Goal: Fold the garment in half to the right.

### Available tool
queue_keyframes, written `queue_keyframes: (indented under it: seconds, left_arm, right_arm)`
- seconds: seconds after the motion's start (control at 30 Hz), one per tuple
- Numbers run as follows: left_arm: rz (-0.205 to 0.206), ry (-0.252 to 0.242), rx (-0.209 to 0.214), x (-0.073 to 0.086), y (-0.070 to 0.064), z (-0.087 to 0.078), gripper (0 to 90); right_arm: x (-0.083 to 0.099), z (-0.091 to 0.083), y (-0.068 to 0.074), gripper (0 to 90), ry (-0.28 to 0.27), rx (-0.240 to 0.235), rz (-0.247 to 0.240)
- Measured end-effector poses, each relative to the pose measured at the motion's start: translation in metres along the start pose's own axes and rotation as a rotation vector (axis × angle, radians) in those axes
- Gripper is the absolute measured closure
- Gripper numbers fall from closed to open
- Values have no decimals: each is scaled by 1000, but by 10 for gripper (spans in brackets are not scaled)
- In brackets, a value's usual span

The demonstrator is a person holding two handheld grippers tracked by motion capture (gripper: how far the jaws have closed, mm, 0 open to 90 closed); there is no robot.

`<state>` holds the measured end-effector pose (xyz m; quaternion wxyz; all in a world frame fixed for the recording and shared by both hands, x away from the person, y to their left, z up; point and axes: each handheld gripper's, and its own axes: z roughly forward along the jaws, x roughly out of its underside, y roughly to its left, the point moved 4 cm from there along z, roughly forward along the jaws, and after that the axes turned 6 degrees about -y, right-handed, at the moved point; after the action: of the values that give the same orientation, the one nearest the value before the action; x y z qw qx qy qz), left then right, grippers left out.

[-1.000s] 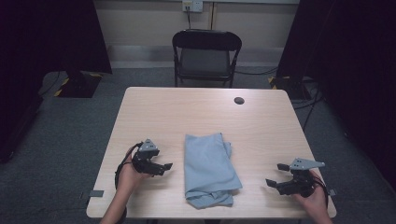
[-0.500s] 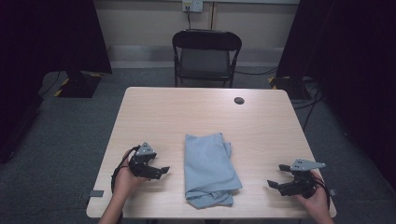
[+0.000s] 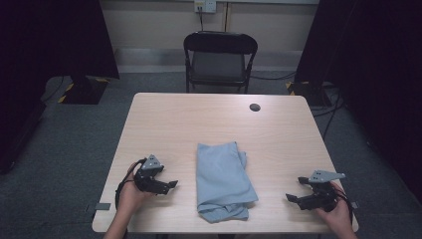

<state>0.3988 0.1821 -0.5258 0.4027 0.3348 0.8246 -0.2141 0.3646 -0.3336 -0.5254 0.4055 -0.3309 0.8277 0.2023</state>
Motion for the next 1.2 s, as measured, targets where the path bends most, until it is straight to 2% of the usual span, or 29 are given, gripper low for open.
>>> queue_keyframes:
  seconds: [0.07, 0.2, 0.33, 0.47, 0.6, 0.73, 1.2]
  left_arm:
    - [5, 1, -1, 1, -1, 0, 153]
    - [39, 4, -7, 3, -1, -1, 149]
    - [79, 8, -12, 5, -2, -1, 145]
    - [90, 16, -9, 5, -4, -1, 117]
    - [92, 24, -6, 5, -3, 0, 88]
    - [66, 45, -43, 6, -1, 2, 0]
    - [65, 44, -44, 6, -1, 2, 0]
  right_arm:
    - [0, 0, 0, 99, 1, 3, -4]
    - [0, 1, 1, 99, 4, 10, -9]
    - [1, 2, 4, 92, 21, 38, -48]
    - [1, 3, 4, 86, 24, 41, -48]
    - [1, 3, 4, 84, 25, 42, -48]
    - [1, 3, 4, 85, 24, 43, -48]
    - [1, 3, 4, 85, 24, 44, -45]
